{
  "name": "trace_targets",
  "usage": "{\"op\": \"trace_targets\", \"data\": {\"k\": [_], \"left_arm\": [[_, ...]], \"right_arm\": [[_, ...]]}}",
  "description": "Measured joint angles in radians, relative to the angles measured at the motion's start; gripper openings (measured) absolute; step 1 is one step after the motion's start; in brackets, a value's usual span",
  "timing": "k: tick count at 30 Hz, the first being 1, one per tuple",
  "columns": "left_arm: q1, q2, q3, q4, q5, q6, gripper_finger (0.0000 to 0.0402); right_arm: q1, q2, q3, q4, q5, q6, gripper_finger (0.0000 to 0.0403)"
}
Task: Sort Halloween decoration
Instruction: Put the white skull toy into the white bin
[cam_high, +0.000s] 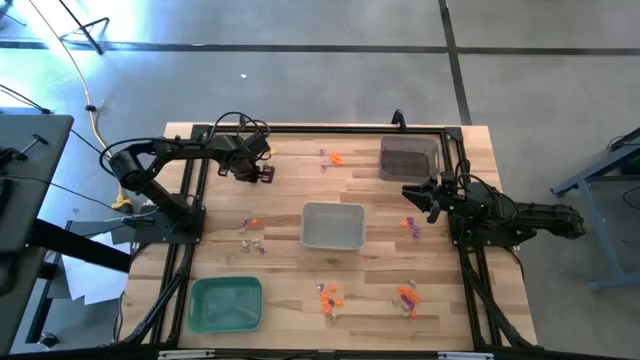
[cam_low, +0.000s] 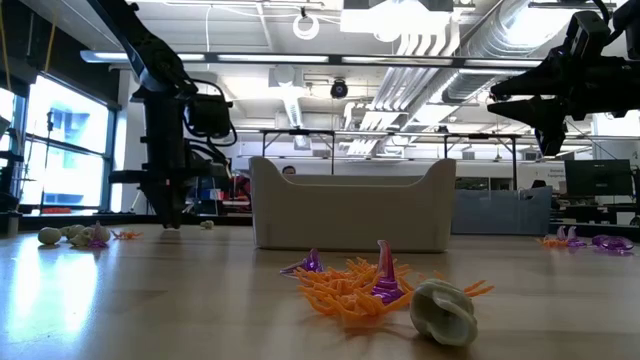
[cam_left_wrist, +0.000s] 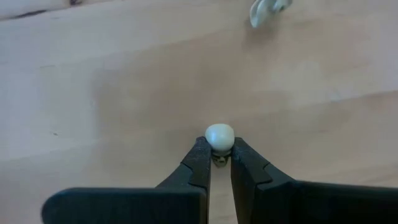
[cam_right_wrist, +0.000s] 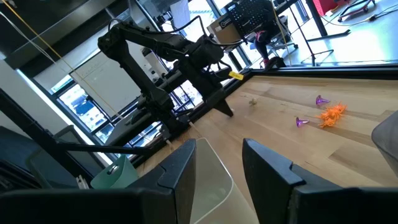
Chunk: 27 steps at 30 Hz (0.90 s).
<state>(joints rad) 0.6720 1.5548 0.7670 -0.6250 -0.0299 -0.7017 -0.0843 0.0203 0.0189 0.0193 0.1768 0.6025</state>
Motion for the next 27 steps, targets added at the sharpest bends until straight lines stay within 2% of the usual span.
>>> {"op": "trace_targets", "data": {"k": [6,12,21,27], "left_arm": [[0.0,-0.013,0.0,-0.019,0.038,0.07,0.0014],[-0.001,-0.088,0.001,-0.06,0.052,0.153,0.0014],[-0.064,-0.34,0.002,-0.139,0.148,0.235,0.0015],[-0.14,-0.502,0.002,-0.16,0.152,0.235,0.0023]], "right_arm": [[0.0,0.0,0.0,0.0,0.0,0.0,0.0126],[0.0,0.0,0.0,0.0,0.0,0.0,0.0126],[0.0,0.0,0.0,0.0,0.0,0.0,0.0126],[0.0,0.0,0.0,0.0,0.0,0.0,0.0126]]}}
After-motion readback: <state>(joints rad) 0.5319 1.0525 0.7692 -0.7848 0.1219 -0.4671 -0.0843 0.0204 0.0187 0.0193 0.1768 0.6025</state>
